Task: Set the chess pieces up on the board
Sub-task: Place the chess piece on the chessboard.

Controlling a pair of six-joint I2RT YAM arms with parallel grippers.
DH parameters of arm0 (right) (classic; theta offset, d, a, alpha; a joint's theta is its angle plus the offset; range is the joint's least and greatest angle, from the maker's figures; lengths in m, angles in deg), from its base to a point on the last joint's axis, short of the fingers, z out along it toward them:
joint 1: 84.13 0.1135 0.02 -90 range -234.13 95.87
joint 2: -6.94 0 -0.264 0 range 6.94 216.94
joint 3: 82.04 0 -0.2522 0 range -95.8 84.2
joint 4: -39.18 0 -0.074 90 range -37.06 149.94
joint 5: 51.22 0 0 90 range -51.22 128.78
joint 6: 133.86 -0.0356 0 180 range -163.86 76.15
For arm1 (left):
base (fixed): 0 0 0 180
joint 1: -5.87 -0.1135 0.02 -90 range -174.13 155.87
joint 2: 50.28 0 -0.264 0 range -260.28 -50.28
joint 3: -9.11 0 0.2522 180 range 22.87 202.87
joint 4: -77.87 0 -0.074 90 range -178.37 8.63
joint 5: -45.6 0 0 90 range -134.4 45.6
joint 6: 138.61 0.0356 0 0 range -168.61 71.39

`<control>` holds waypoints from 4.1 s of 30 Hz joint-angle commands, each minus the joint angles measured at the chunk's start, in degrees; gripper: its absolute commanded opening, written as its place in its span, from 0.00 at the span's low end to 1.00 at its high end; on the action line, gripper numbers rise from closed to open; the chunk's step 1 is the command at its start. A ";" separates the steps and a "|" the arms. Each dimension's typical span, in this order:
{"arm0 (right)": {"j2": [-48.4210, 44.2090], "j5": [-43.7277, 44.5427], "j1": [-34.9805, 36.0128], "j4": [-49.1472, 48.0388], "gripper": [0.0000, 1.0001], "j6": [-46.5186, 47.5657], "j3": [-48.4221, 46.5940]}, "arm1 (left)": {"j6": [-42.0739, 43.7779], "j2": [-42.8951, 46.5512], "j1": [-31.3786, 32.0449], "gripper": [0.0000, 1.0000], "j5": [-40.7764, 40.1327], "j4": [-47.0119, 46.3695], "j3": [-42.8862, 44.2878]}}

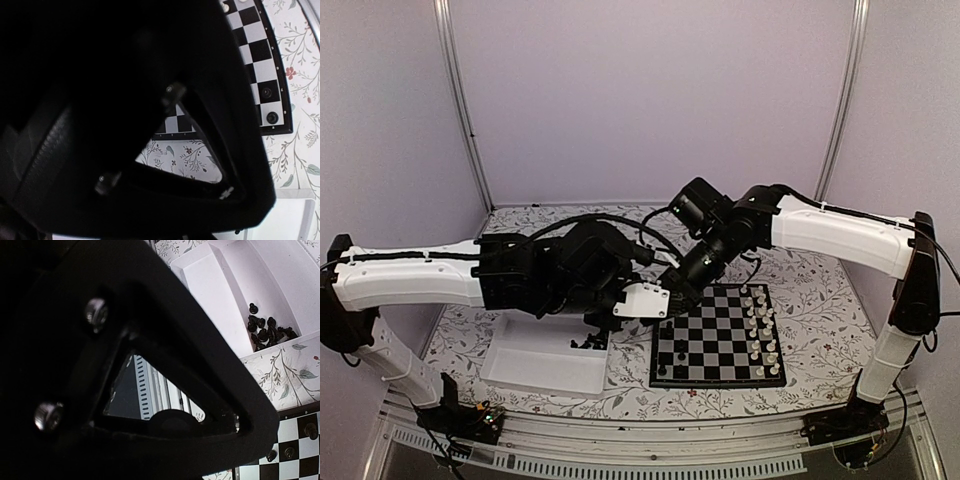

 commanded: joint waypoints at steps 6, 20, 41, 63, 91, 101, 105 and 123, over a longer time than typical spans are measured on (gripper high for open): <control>-1.10 -1.12 0.09 -0.31 0.15 0.40 0.12 | -2.50 -0.79 1.02 0.14 -1.60 -1.07 0.83; -17.50 6.20 -8.24 -10.85 0.61 -8.14 6.99 | -36.72 4.81 -10.59 0.07 21.06 -8.64 -6.78; -14.02 13.50 -4.33 -23.02 0.49 -18.97 6.89 | -61.59 6.65 -14.86 0.11 33.48 -29.65 -12.95; -10.92 21.50 -3.01 -21.85 0.03 -15.96 3.49 | -63.72 8.31 -14.86 0.83 20.14 -20.22 -13.05; 9.40 39.17 -3.06 -17.33 0.03 -7.87 8.20 | -71.27 24.15 -18.02 0.94 3.23 -14.50 -24.28; 12.40 39.34 -3.01 -17.17 0.04 -7.32 9.64 | -71.59 24.67 -18.13 0.94 2.66 -13.91 -24.56; 12.71 39.81 -3.04 -17.38 0.04 -7.60 9.70 | -71.53 24.54 -18.25 0.94 2.72 -14.04 -24.26; 11.89 40.33 -2.98 -15.93 0.33 -9.14 7.29 | -71.89 24.23 -18.35 0.93 3.89 -13.95 -24.29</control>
